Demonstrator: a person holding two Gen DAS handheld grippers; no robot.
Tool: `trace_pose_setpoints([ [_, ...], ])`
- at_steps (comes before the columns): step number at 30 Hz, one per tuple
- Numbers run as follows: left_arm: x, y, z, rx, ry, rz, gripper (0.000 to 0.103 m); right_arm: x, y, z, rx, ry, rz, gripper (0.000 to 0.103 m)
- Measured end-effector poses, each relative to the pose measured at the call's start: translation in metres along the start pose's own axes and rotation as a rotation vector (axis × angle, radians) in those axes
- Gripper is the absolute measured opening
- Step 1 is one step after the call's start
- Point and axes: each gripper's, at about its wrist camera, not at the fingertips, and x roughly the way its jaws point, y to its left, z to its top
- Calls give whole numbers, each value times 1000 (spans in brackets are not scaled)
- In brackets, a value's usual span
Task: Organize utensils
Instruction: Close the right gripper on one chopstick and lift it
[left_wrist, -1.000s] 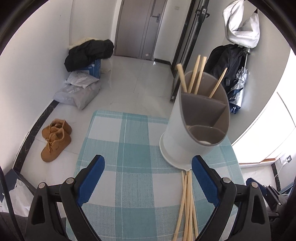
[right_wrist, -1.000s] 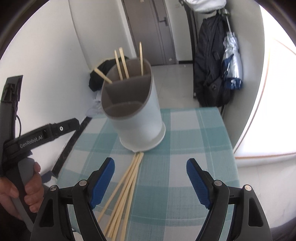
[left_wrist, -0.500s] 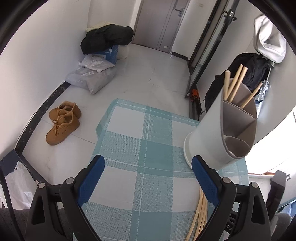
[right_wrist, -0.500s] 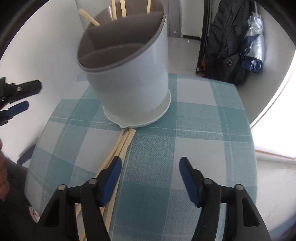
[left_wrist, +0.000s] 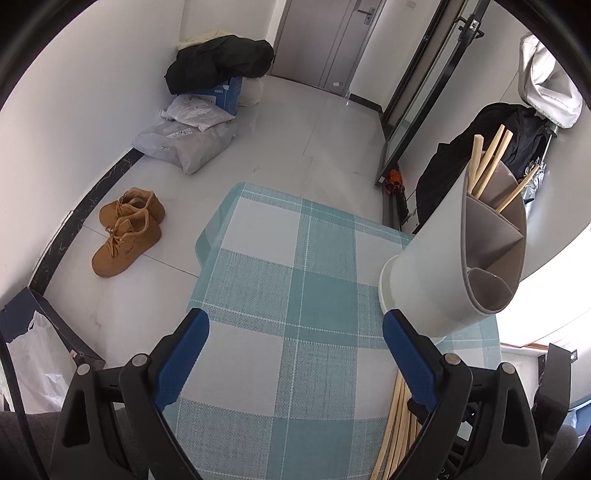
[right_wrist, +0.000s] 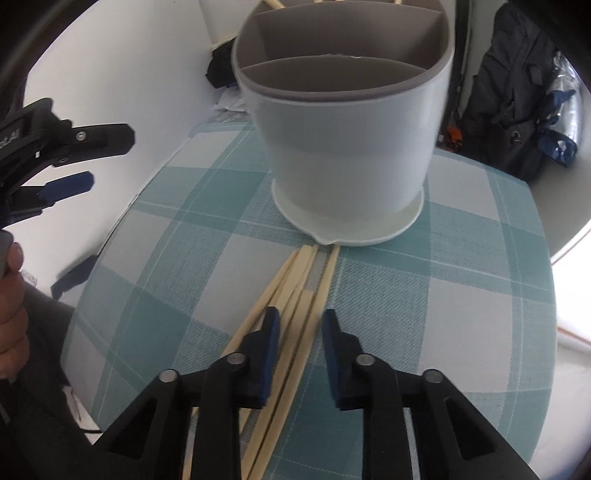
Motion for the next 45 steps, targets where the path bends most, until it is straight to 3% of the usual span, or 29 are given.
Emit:
trace_pose_setpoints([
  [3, 0, 1, 0, -4, 5, -1, 93, -1, 6, -7, -28, 40, 21, 14],
  [11, -1, 5, 1, -16, 4, -5, 92, -11, 18, -22, -102, 88, 46, 14],
  [16, 0, 9, 1, -30, 11, -1, 92, -10, -9, 2, -49, 43, 0, 16],
  [20, 2, 14, 2, -47, 19, 2, 92, 2, -18, 12, 5, 86, -38, 17],
  [23, 3, 17, 3, -61, 24, -2, 92, 8, -13, 15, -14, 108, -23, 17],
  [29, 3, 19, 4, -72, 27, 4, 92, 8, 2, 11, -87, 108, -72, 17],
  [45, 4, 24, 4, -53, 17, 59, 92, 23, 17, 35, -89, 110, -101, 17],
])
